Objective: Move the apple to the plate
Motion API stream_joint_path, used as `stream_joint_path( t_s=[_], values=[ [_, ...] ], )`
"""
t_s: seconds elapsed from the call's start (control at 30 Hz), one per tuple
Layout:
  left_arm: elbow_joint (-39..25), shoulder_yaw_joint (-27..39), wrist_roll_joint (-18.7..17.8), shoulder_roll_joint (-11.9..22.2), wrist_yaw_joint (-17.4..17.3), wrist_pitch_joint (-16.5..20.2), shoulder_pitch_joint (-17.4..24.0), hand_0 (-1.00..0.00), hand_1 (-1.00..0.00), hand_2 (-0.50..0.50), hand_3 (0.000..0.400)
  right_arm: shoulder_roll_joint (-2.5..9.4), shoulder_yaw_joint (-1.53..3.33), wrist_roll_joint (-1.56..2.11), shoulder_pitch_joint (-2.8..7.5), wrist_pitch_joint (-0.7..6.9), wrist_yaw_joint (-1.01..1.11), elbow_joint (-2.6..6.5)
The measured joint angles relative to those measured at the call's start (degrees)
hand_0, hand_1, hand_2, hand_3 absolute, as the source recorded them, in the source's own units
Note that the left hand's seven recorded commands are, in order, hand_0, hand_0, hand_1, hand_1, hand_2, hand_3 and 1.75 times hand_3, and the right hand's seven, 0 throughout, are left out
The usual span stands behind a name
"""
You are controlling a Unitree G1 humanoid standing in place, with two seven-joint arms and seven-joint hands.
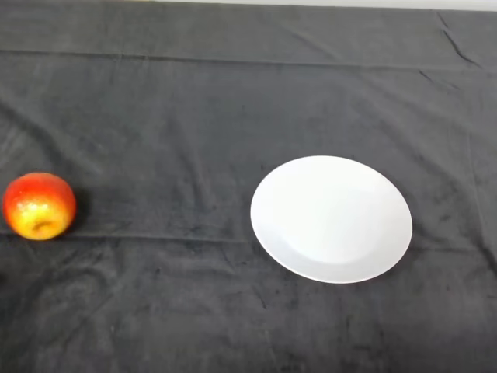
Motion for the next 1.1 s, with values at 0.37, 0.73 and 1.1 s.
stream_joint_path(
  t_s=[0.37,0.73,1.1],
  values=[
    [-0.6,-4.3,4.8,-3.0,1.7,0.0,-2.1,0.00,0.00,0.00,0.000,0.00,0.00,0.00,0.00,0.00,0.00,0.00],
    [-4.3,-8.8,8.6,-7.6,3.6,2.5,-2.4,0.00,0.00,0.00,0.000,0.00,0.02,0.00,0.00,0.00,0.00,0.00],
    [-11.7,-15.5,13.0,-12.1,5.6,7.0,-3.6,0.00,0.00,0.00,0.000,0.00,0.01,0.00,0.00,0.00,0.00,0.00]
  ],
)
